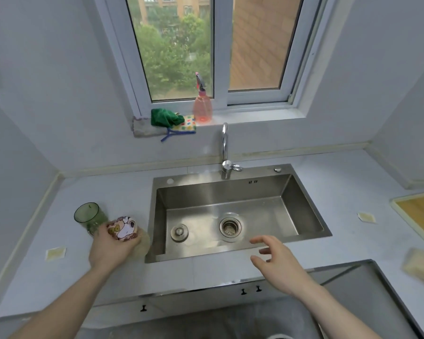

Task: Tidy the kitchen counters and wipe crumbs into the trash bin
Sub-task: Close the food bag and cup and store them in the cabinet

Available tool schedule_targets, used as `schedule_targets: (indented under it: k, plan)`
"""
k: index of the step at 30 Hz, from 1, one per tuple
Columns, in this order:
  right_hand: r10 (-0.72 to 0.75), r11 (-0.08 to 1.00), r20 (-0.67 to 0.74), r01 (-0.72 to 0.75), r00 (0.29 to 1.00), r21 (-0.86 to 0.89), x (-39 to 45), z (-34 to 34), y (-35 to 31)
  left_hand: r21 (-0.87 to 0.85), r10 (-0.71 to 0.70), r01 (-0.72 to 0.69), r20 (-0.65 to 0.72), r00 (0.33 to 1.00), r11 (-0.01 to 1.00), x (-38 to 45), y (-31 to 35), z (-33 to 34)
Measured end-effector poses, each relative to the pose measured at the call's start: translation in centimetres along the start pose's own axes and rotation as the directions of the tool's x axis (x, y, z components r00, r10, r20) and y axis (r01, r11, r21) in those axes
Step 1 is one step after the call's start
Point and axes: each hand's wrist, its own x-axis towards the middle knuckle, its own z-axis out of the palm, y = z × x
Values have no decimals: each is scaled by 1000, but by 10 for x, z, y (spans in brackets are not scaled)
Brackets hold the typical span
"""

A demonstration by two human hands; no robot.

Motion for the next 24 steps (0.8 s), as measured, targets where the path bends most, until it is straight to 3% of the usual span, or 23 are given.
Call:
schedule_targets:
  k: [5, 9, 16, 24]
  plan:
    - [41, 999, -24, -41, 999, 29, -31, -47, 42, -3, 238, -239, 93, 967, 971, -68, 69, 14]
    - [90, 994, -55, -86, 994, 63, -59, -91, 79, -106, 419, -405, 192, 887, 908, -125, 139, 46]
    - [161, 986, -202, -148, 966, 78, -109, -168, 142, -262, 637, -581, 313, 704, 771, -219, 266, 127]
    - [323, 945, -396, -268, 859, 190, -146, -241, 204, -302, 780, -763, 488, 392, 572, -299, 408, 240]
